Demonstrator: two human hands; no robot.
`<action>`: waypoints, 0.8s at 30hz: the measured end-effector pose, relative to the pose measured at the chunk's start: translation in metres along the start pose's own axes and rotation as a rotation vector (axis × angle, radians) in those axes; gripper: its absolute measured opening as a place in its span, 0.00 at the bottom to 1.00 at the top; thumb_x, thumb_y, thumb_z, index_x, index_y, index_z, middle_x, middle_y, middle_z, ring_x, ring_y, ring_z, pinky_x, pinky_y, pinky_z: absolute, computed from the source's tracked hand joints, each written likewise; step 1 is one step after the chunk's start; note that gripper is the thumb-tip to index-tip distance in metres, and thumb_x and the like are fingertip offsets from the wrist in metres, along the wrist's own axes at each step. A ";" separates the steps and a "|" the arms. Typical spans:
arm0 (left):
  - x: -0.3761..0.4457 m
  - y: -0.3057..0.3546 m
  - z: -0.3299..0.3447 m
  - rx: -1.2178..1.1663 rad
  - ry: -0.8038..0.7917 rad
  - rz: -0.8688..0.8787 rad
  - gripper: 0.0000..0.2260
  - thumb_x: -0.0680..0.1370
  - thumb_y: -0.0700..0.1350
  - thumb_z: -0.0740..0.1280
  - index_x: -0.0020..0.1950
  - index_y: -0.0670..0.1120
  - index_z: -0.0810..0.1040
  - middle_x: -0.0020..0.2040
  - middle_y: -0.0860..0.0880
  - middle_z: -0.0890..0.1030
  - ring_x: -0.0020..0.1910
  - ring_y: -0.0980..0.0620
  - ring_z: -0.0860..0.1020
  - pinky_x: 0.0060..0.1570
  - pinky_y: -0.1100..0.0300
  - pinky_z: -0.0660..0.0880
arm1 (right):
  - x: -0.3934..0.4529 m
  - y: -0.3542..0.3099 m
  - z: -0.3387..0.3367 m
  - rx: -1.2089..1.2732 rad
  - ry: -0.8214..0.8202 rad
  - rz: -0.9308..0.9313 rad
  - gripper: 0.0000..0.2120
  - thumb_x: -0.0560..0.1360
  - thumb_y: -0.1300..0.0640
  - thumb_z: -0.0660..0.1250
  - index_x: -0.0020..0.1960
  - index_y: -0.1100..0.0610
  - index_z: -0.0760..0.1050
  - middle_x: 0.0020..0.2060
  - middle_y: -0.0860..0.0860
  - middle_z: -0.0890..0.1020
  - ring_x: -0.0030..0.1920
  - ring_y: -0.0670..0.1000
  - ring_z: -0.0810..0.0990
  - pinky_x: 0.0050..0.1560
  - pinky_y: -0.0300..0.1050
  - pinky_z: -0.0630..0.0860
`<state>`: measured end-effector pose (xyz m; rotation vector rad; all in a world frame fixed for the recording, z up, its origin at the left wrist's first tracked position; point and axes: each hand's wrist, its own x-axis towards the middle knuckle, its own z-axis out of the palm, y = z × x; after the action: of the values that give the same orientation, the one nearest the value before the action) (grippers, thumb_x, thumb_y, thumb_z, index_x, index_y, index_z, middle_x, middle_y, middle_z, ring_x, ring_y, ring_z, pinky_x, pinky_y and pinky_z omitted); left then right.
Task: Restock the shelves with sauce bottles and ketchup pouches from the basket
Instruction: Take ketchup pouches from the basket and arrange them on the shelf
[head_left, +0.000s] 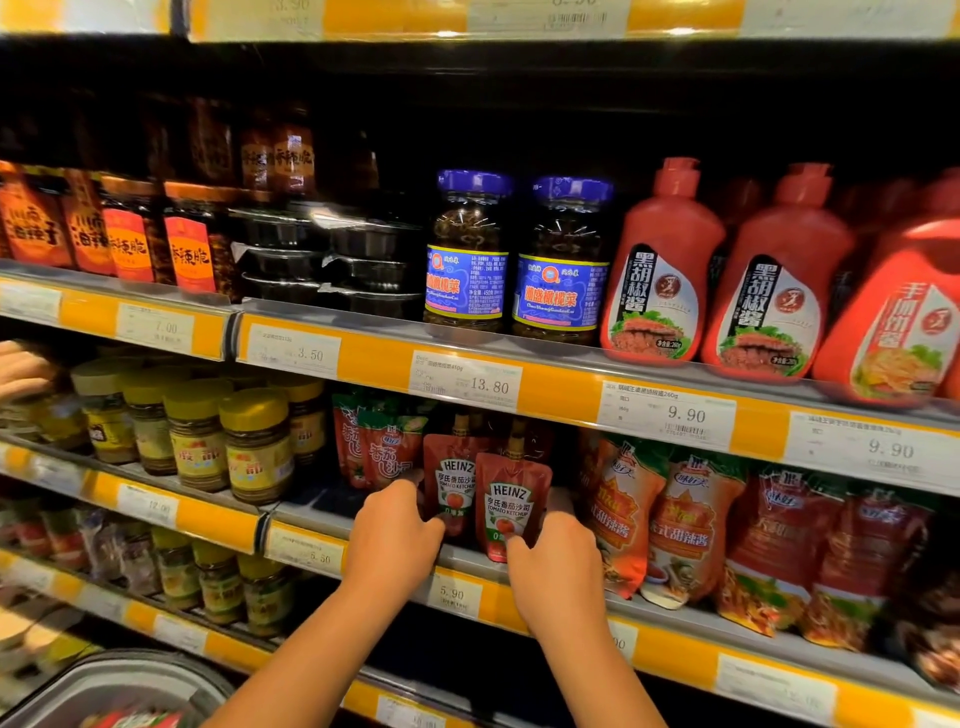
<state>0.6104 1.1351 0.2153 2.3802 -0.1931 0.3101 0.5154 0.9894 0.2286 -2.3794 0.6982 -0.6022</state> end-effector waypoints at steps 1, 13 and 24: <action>0.000 0.002 0.000 0.011 -0.004 -0.006 0.13 0.75 0.48 0.75 0.38 0.48 0.72 0.36 0.51 0.78 0.33 0.52 0.77 0.28 0.57 0.72 | 0.001 -0.001 0.000 -0.011 0.002 -0.006 0.11 0.78 0.51 0.69 0.57 0.54 0.72 0.44 0.48 0.81 0.41 0.50 0.80 0.37 0.47 0.79; -0.005 0.017 0.007 0.181 -0.054 0.040 0.13 0.77 0.51 0.71 0.37 0.47 0.73 0.34 0.51 0.77 0.34 0.49 0.76 0.40 0.51 0.78 | 0.008 -0.004 0.000 -0.043 -0.002 -0.018 0.22 0.78 0.54 0.67 0.70 0.53 0.66 0.50 0.52 0.81 0.49 0.55 0.81 0.44 0.46 0.78; 0.003 0.020 0.012 0.290 -0.072 0.147 0.09 0.79 0.52 0.67 0.52 0.51 0.69 0.39 0.53 0.72 0.45 0.45 0.79 0.47 0.52 0.72 | 0.012 -0.009 0.001 -0.044 -0.027 -0.004 0.20 0.77 0.59 0.66 0.68 0.53 0.67 0.53 0.55 0.79 0.51 0.58 0.81 0.44 0.45 0.76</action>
<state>0.6106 1.1119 0.2199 2.6724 -0.3812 0.3405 0.5280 0.9890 0.2371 -2.4250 0.7020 -0.5603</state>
